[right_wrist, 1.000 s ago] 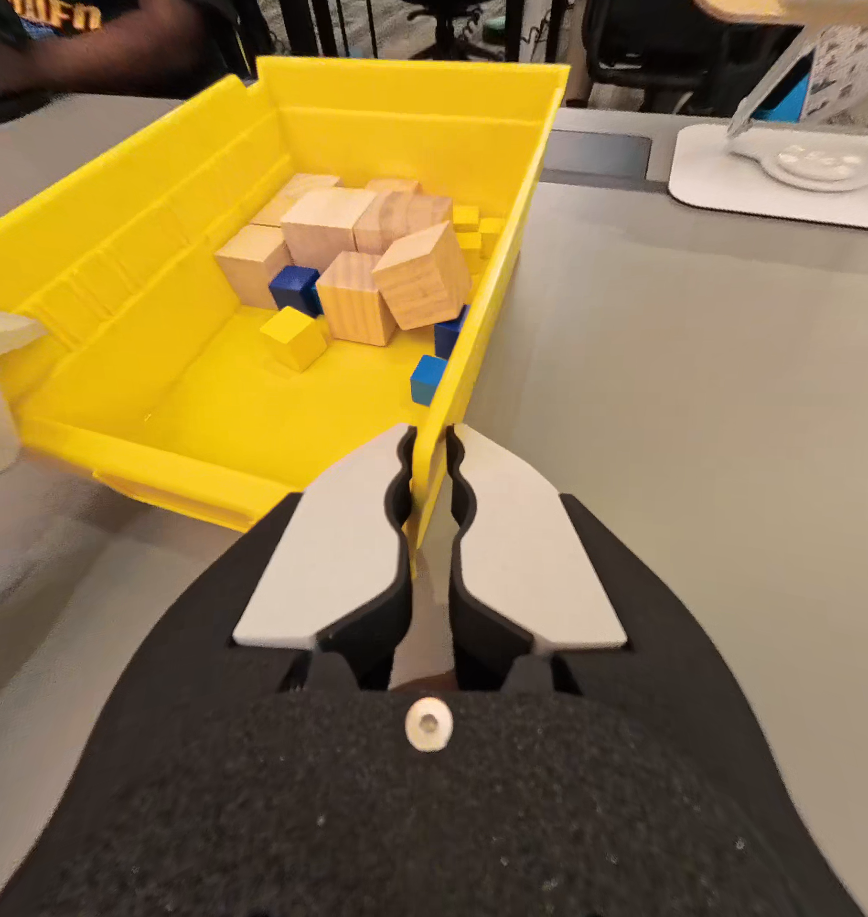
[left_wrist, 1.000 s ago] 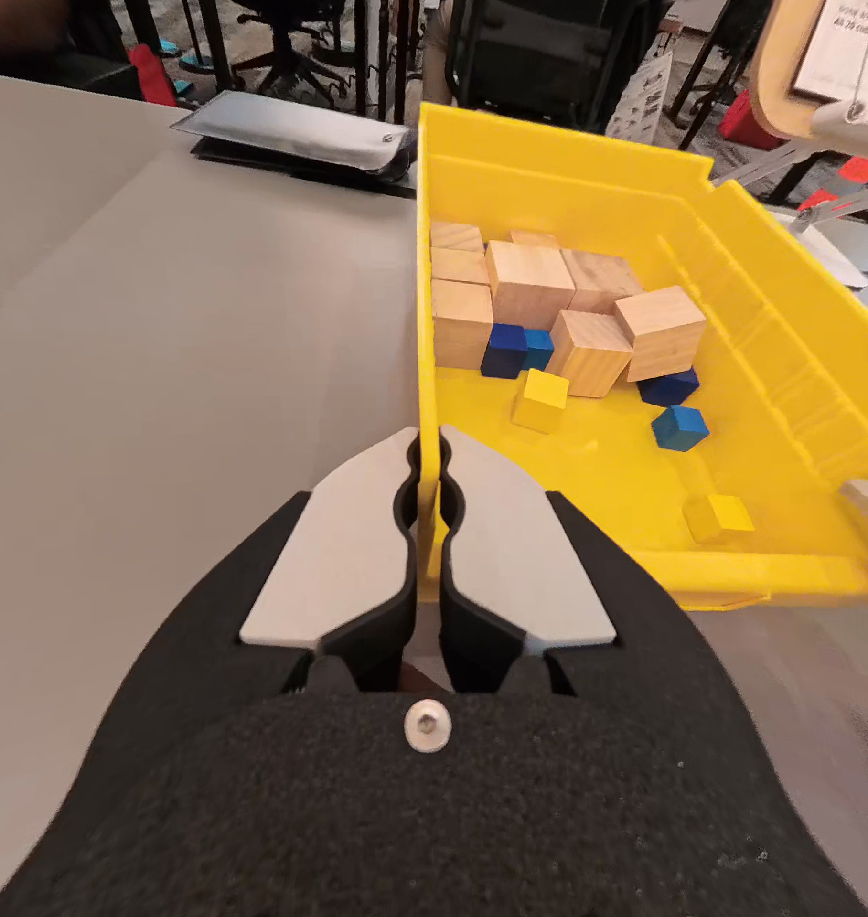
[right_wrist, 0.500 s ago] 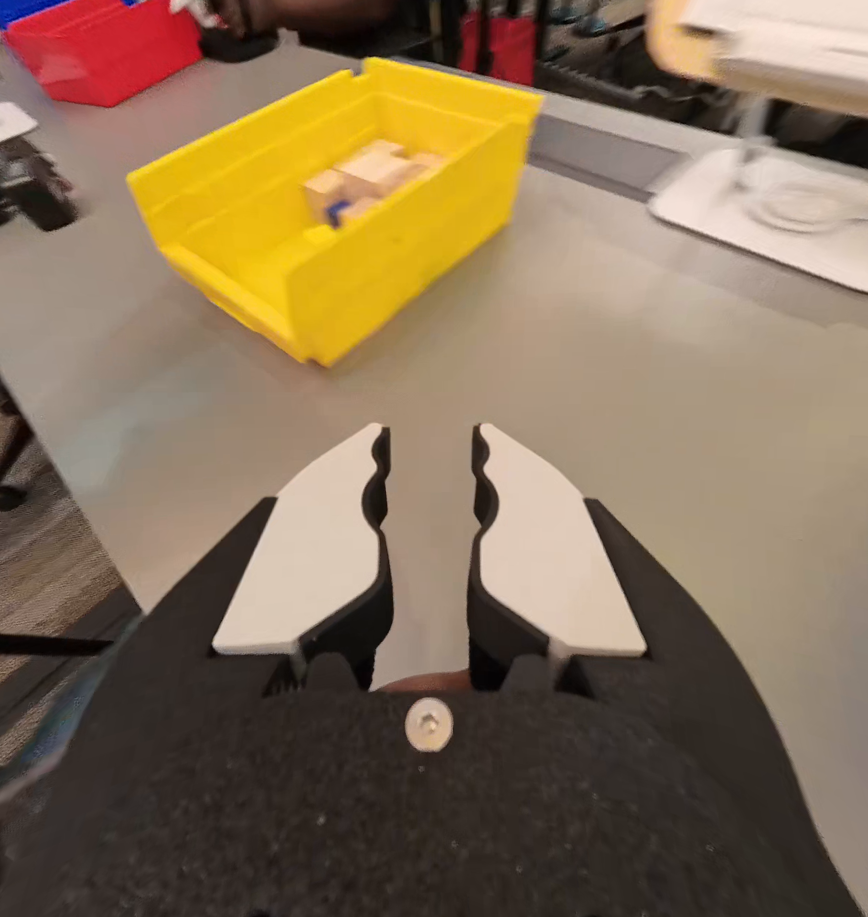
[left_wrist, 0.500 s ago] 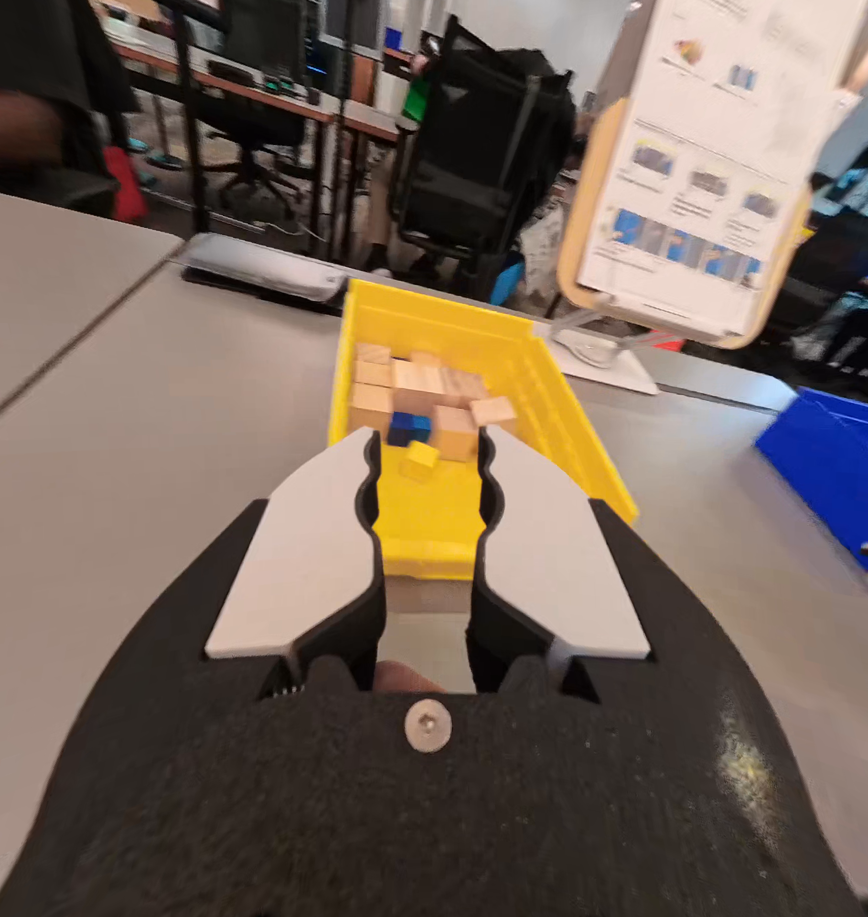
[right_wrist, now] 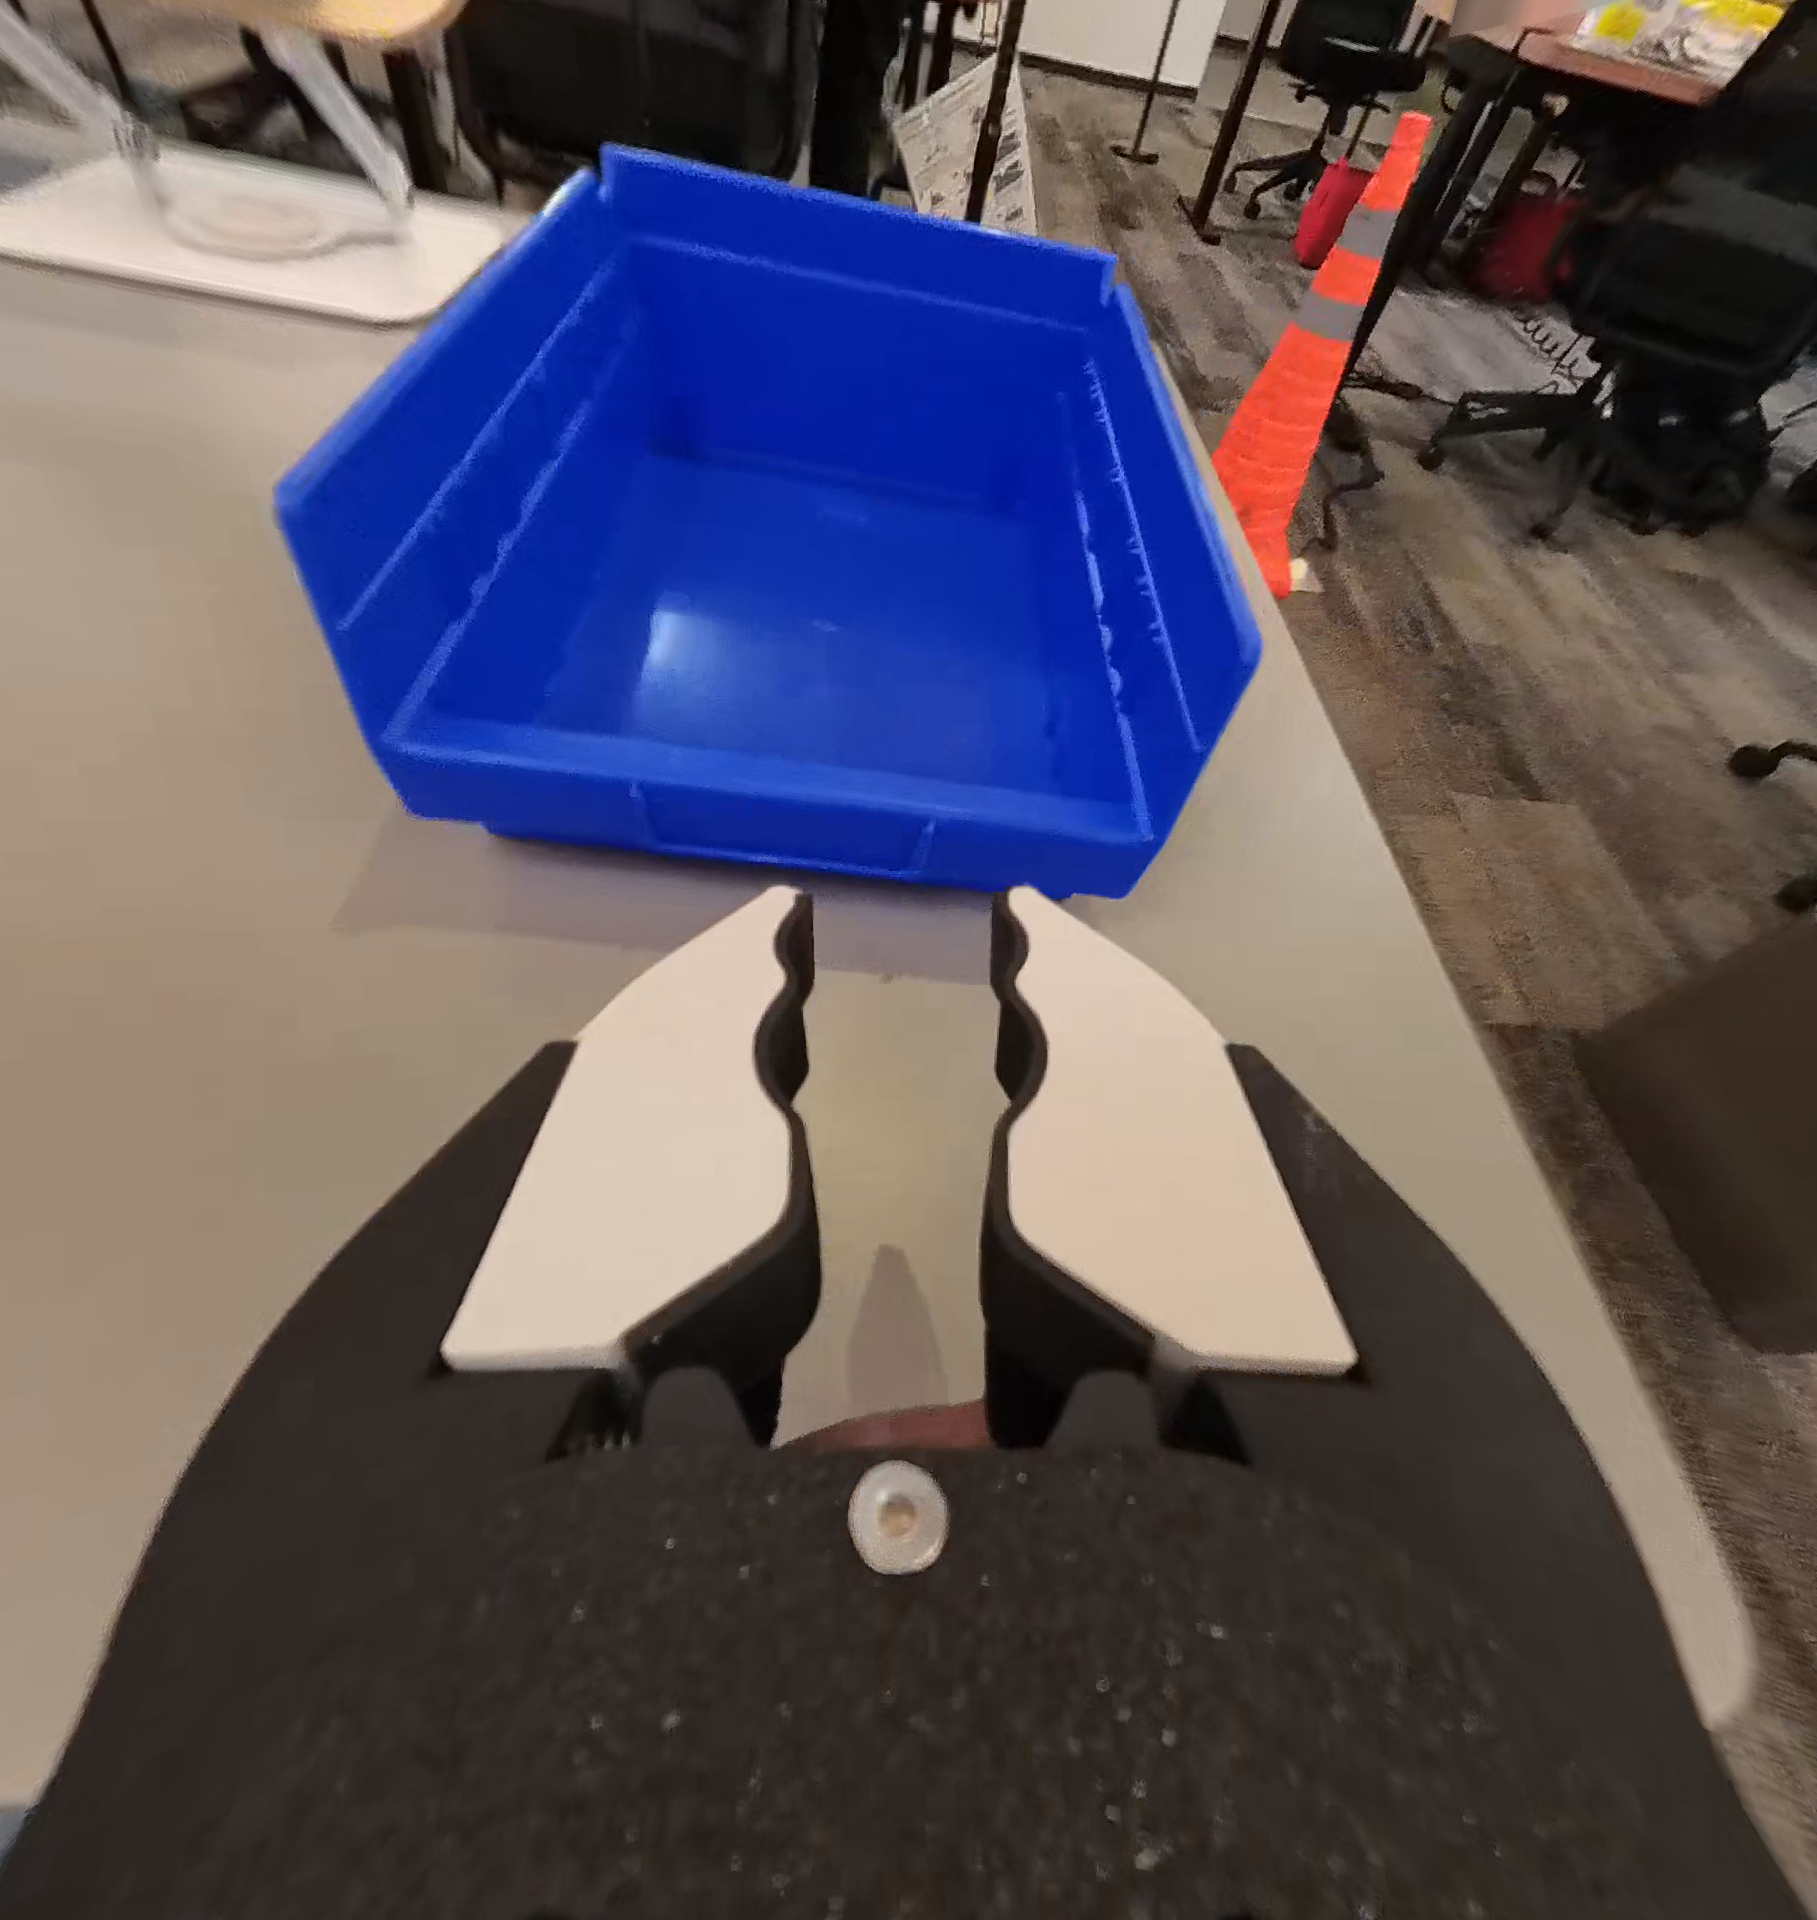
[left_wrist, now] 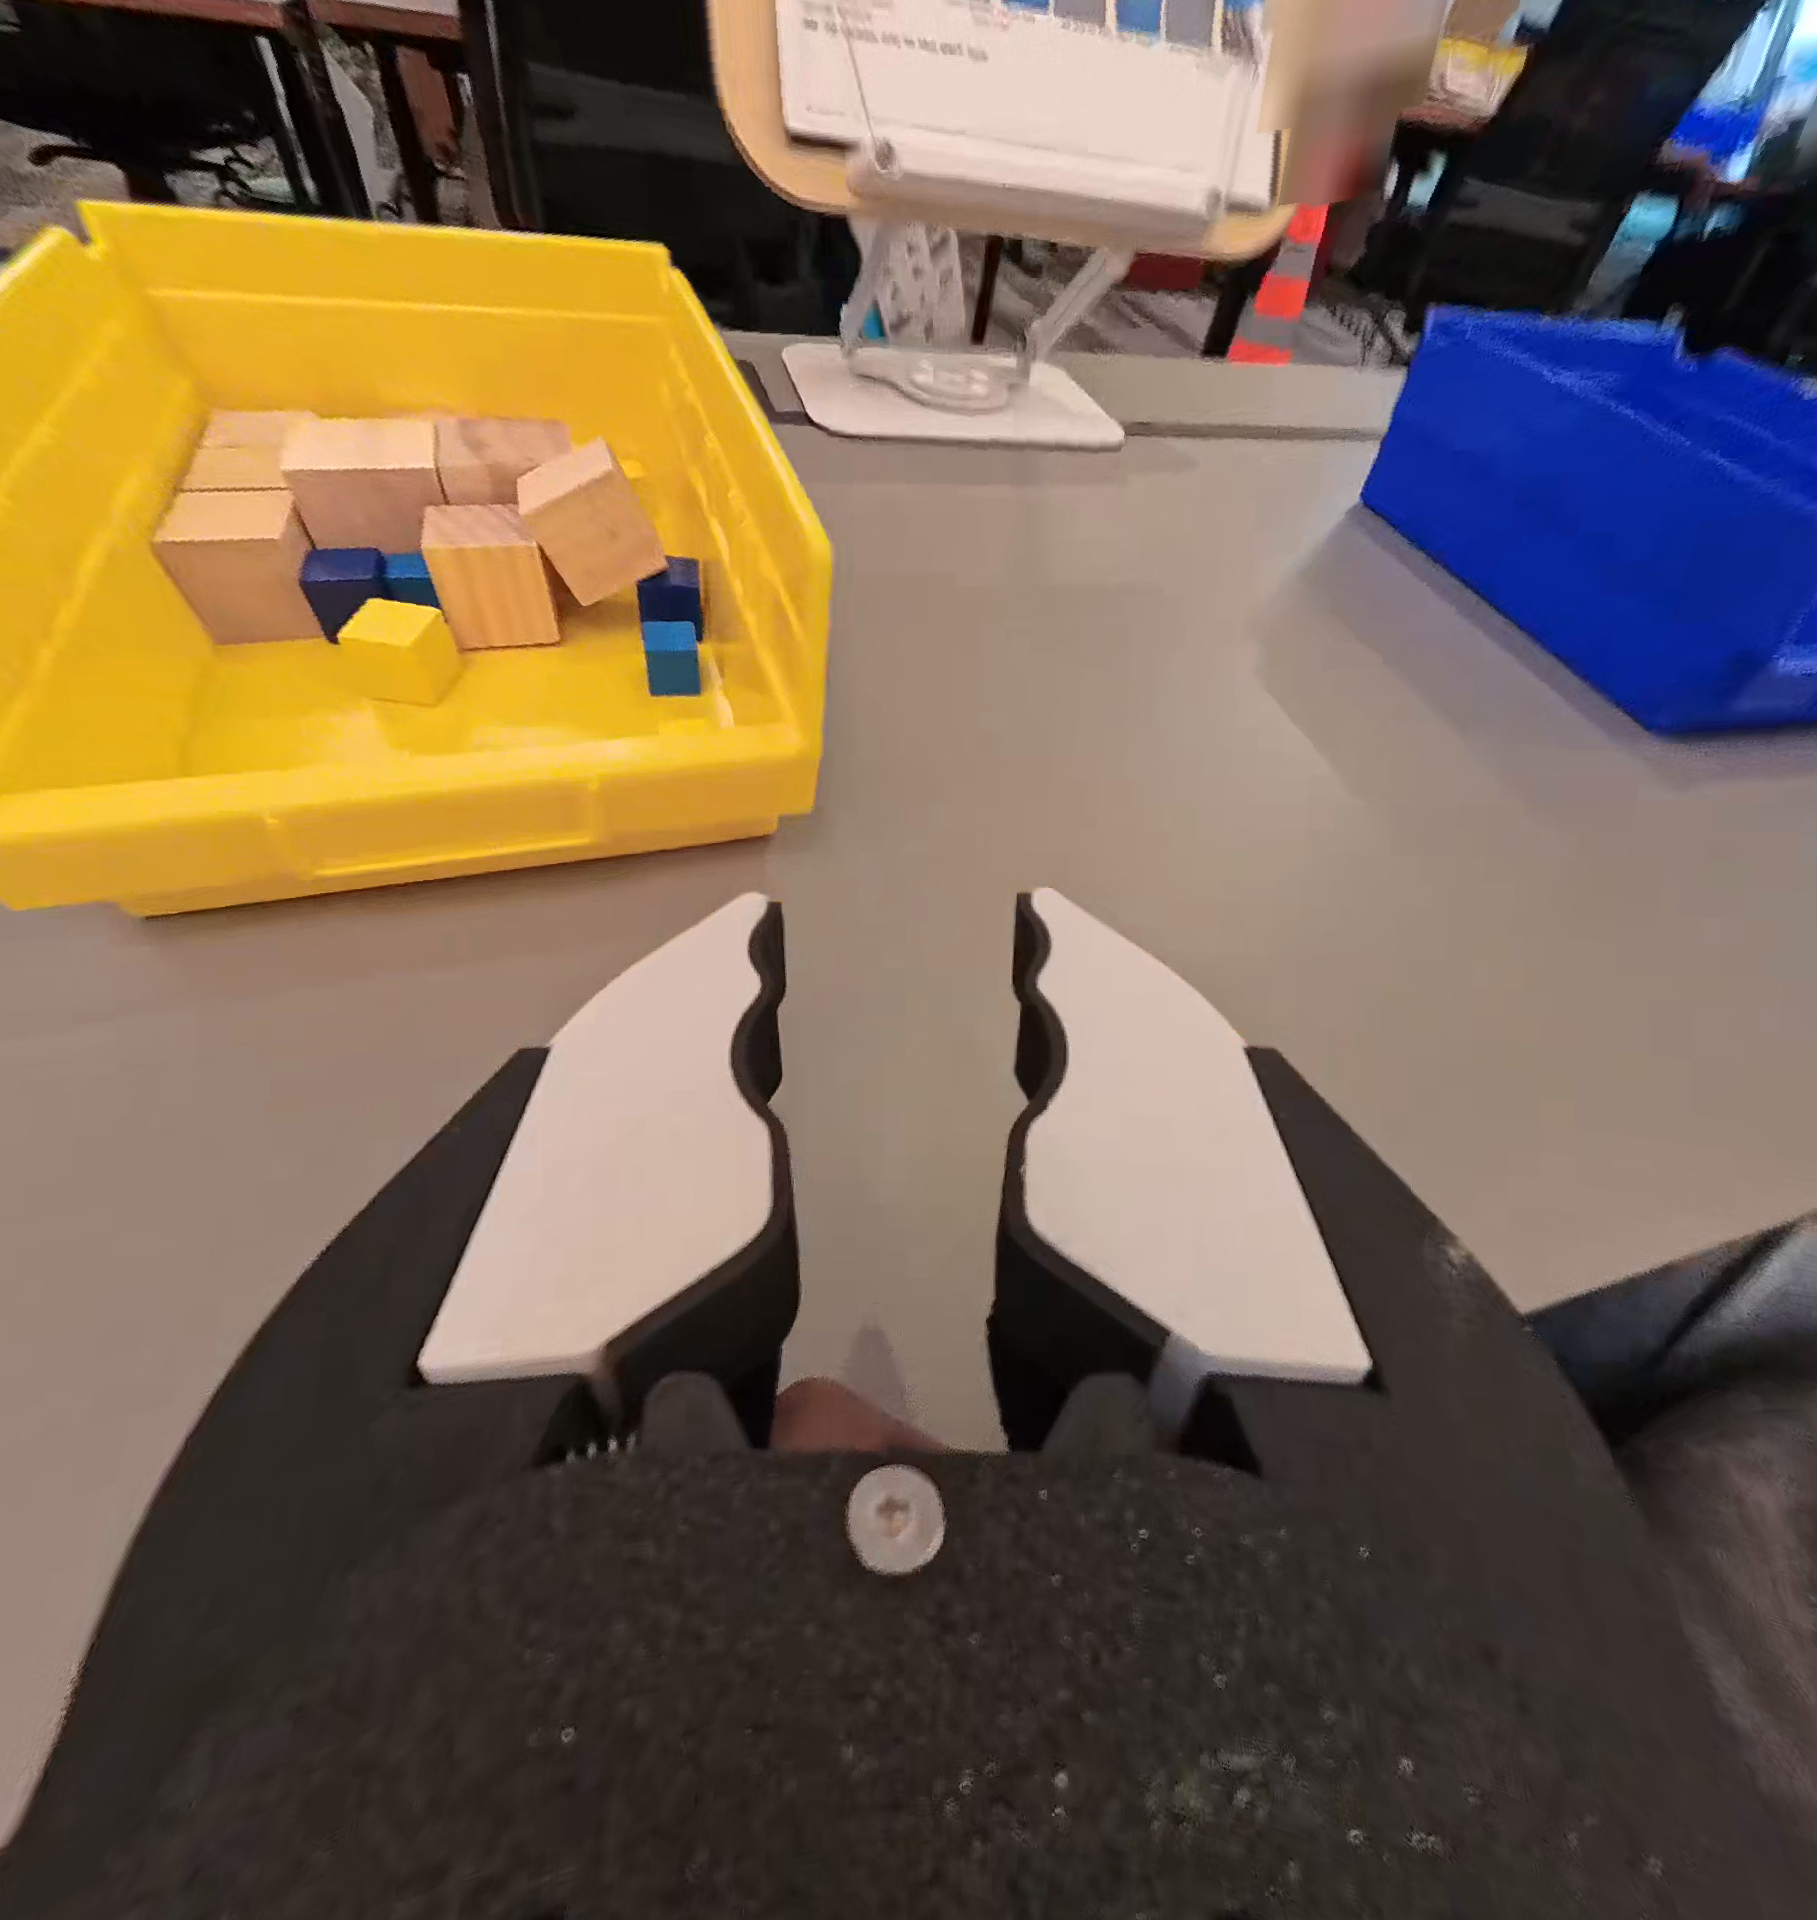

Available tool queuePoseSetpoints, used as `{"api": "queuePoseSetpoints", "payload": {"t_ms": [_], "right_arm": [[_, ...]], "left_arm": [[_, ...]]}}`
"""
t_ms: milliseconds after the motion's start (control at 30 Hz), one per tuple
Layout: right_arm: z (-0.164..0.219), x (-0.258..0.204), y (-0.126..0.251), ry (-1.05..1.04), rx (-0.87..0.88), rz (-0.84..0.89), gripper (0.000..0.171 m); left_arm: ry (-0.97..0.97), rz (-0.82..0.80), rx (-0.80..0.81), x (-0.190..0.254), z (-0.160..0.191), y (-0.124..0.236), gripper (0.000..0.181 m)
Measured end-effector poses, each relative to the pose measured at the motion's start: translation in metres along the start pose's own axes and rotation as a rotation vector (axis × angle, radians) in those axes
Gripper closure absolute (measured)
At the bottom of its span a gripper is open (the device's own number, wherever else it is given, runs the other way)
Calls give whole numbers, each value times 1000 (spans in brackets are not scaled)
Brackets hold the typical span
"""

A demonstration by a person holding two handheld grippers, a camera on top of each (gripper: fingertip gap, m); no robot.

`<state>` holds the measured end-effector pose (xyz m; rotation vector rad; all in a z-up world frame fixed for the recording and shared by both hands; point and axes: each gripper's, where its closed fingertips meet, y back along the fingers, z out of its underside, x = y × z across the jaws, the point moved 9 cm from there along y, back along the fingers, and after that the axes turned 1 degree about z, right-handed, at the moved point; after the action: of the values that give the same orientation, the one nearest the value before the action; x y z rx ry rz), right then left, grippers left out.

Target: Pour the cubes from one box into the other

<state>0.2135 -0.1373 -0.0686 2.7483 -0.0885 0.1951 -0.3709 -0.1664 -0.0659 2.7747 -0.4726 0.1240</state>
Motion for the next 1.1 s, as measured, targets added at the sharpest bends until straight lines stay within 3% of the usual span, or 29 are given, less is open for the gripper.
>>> {"api": "queuePoseSetpoints", "payload": {"t_ms": [100, 267, 1100], "right_arm": [[6, 10, -13, -168, -8, -84, 139], [3, 12, -13, -321, 39, -158, 139], [6, 3, -15, -227, 15, -141, 139]], "left_arm": [[80, -6, 16, -14, -1, -4, 140], [116, -153, -41, -31, 6, -7, 140], [130, -173, -105, -36, 12, -15, 144]]}}
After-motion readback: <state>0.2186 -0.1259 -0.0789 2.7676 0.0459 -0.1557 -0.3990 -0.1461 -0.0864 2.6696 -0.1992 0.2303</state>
